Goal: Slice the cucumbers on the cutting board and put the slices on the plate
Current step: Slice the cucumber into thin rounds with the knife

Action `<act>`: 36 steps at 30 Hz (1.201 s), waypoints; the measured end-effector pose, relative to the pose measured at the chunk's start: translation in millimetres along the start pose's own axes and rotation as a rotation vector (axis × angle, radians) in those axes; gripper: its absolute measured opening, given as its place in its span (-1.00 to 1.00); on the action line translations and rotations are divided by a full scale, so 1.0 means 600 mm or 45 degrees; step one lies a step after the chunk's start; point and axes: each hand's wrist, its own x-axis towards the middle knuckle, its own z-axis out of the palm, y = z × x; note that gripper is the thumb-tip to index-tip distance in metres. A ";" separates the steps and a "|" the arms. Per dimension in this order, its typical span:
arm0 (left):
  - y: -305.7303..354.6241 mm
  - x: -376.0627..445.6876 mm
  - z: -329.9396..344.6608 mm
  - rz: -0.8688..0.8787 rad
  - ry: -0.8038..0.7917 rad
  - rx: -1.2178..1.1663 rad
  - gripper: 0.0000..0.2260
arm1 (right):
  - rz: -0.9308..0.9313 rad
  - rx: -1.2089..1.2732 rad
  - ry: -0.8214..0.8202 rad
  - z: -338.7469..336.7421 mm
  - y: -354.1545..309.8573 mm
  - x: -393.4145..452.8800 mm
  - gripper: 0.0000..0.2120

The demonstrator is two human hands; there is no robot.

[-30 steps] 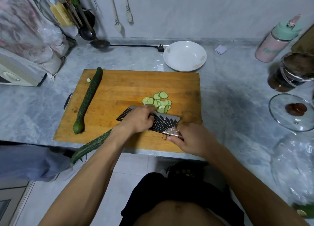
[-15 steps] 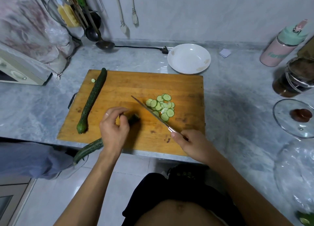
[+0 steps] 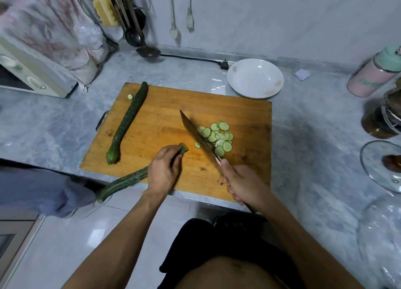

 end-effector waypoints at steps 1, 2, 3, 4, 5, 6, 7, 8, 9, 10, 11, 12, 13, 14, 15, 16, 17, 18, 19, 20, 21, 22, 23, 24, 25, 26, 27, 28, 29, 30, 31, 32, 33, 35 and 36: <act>0.000 0.000 0.001 -0.005 0.011 -0.007 -0.81 | 0.001 -0.010 0.008 0.000 -0.002 0.000 -0.42; -0.001 -0.001 0.002 -0.010 0.019 -0.021 -0.81 | -0.002 -0.026 0.016 -0.001 -0.003 -0.001 -0.40; -0.003 -0.001 0.004 -0.018 0.025 -0.038 -0.81 | -0.018 -0.068 0.031 -0.001 -0.004 -0.002 -0.38; -0.005 -0.002 0.005 -0.029 0.031 -0.051 -0.80 | -0.046 -0.129 0.047 -0.002 -0.006 -0.004 -0.35; -0.007 -0.003 0.008 -0.039 0.034 -0.053 -0.80 | -0.082 -0.189 0.061 -0.001 -0.008 -0.006 -0.33; -0.008 -0.005 0.010 -0.042 0.036 -0.042 -0.79 | -0.119 -0.241 0.071 0.001 -0.008 -0.008 -0.32; -0.009 -0.006 0.012 -0.032 0.038 -0.018 -0.79 | -0.152 -0.281 0.077 0.004 -0.009 -0.011 -0.34; -0.011 -0.007 0.014 -0.004 0.043 0.014 -0.79 | -0.178 -0.312 0.079 0.008 -0.009 -0.014 -0.36; -0.013 -0.007 0.016 0.031 0.046 0.044 -0.79 | -0.197 -0.335 0.074 0.013 -0.010 -0.017 -0.39; -0.014 -0.006 0.018 0.063 0.047 0.072 -0.79 | -0.212 -0.357 0.063 0.017 -0.011 -0.020 -0.43; -0.015 -0.006 0.019 0.081 0.044 0.097 -0.78 | -0.225 -0.380 0.055 0.021 -0.012 -0.022 -0.46; -0.016 -0.006 0.020 0.087 0.040 0.121 -0.78 | -0.241 -0.407 0.049 0.025 -0.013 -0.024 -0.49; -0.016 -0.007 0.021 0.082 0.039 0.143 -0.77 | -0.255 -0.434 0.045 0.029 -0.016 -0.026 -0.50; -0.016 -0.007 0.021 0.071 0.042 0.162 -0.77 | -0.266 -0.458 0.040 0.031 -0.018 -0.028 -0.51; -0.015 -0.007 0.021 0.060 0.048 0.176 -0.75 | -0.275 -0.477 0.032 0.032 -0.020 -0.029 -0.51; -0.014 -0.007 0.022 0.051 0.052 0.183 -0.74 | -0.284 -0.496 0.025 0.032 -0.022 -0.030 -0.50; -0.012 -0.007 0.021 0.047 0.052 0.186 -0.73 | -0.292 -0.515 0.022 0.031 -0.024 -0.030 -0.50; -0.012 -0.007 0.021 0.044 0.048 0.188 -0.73 | -0.299 -0.534 0.021 0.030 -0.027 -0.030 -0.49; -0.012 -0.006 0.021 0.040 0.041 0.191 -0.73 | -0.305 -0.551 0.021 0.029 -0.028 -0.028 -0.49; -0.012 -0.005 0.021 0.031 0.034 0.193 -0.73 | -0.312 -0.562 0.022 0.029 -0.028 -0.026 -0.49; -0.011 -0.005 0.021 0.020 0.033 0.193 -0.74 | -0.317 -0.569 0.024 0.030 -0.028 -0.024 -0.49; -0.009 -0.005 0.022 0.010 0.037 0.190 -0.74 | -0.320 -0.570 0.028 0.030 -0.028 -0.022 -0.49; -0.008 -0.005 0.022 0.003 0.041 0.185 -0.76 | -0.319 -0.568 0.027 0.031 -0.028 -0.021 -0.49; -0.005 -0.005 0.022 0.001 0.043 0.178 -0.76 | -0.315 -0.564 0.021 0.031 -0.029 -0.019 -0.48; -0.004 -0.006 0.022 0.001 0.043 0.172 -0.76 | -0.307 -0.562 0.007 0.031 -0.031 -0.017 -0.48; -0.004 -0.006 0.024 0.001 0.044 0.171 -0.75 | -0.294 -0.562 -0.010 0.031 -0.034 -0.015 -0.48; -0.004 -0.005 0.025 -0.001 0.043 0.174 -0.75 | -0.279 -0.561 -0.028 0.031 -0.037 -0.012 -0.47; -0.005 -0.005 0.026 -0.008 0.040 0.179 -0.74 | -0.265 -0.555 -0.045 0.031 -0.039 -0.010 -0.47; -0.007 -0.004 0.028 -0.016 0.037 0.186 -0.74 | -0.253 -0.547 -0.060 0.031 -0.041 -0.007 -0.46; -0.009 -0.004 0.030 -0.019 0.033 0.187 -0.74 | -0.245 -0.537 -0.072 0.031 -0.042 -0.005 -0.45; -0.010 -0.004 0.031 -0.016 0.029 0.185 -0.75 | -0.236 -0.525 -0.078 0.031 -0.043 -0.004 -0.44; -0.011 -0.005 0.032 -0.006 0.031 0.184 -0.75 | -0.227 -0.513 -0.081 0.030 -0.042 -0.003 -0.43; -0.010 -0.005 0.032 0.010 0.037 0.185 -0.75 | -0.222 -0.499 -0.081 0.031 -0.042 -0.001 -0.43; -0.010 -0.007 0.033 0.049 0.056 0.196 -0.74 | -0.218 -0.470 -0.083 0.036 -0.038 0.007 -0.43; -0.011 -0.008 0.035 0.065 0.063 0.204 -0.74 | -0.217 -0.461 -0.083 0.041 -0.036 0.013 -0.43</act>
